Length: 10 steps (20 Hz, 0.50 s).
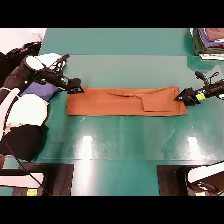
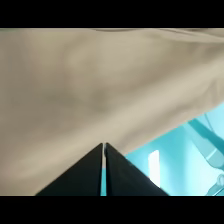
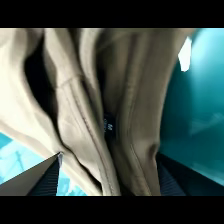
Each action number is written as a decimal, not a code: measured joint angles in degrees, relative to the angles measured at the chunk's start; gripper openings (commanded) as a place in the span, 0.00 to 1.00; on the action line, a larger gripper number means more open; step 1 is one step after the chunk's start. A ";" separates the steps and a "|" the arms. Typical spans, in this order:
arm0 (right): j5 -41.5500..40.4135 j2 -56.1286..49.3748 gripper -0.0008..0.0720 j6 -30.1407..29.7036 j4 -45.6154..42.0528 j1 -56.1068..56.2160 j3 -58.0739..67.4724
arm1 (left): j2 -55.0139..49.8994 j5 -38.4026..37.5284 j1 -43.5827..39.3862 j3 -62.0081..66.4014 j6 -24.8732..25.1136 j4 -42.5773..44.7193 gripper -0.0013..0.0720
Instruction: Fold the shirts.
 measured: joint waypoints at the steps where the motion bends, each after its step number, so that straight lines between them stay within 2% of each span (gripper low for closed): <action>1: 0.11 -0.87 0.88 -0.39 0.90 -0.02 0.31 | 0.00 0.17 -0.61 0.00 -0.28 -0.13 0.10; 2: 0.04 -1.68 0.80 -0.74 1.68 0.04 0.63 | 0.00 0.57 -0.96 0.00 -0.76 -0.13 0.06; 3: -0.04 -2.49 0.77 -1.03 2.45 0.31 0.87 | -0.04 0.81 -1.25 0.00 -1.40 -0.17 0.06; 4: -0.26 -3.19 0.66 -1.36 3.19 0.74 1.05 | -0.11 1.03 -1.49 0.00 -1.90 -0.22 0.06; 6: -1.40 -4.28 0.14 -1.97 3.58 1.66 1.22 | -0.22 1.14 -1.86 0.00 -2.82 -0.39 0.06; 7: -1.64 -4.72 0.03 -2.45 3.72 1.99 1.22 | -0.24 1.25 -1.95 0.00 -3.32 -0.39 0.06; 10: -1.53 -4.37 0.03 -3.85 4.02 2.60 1.29 | -0.33 2.45 -2.82 0.02 -4.24 -0.46 0.06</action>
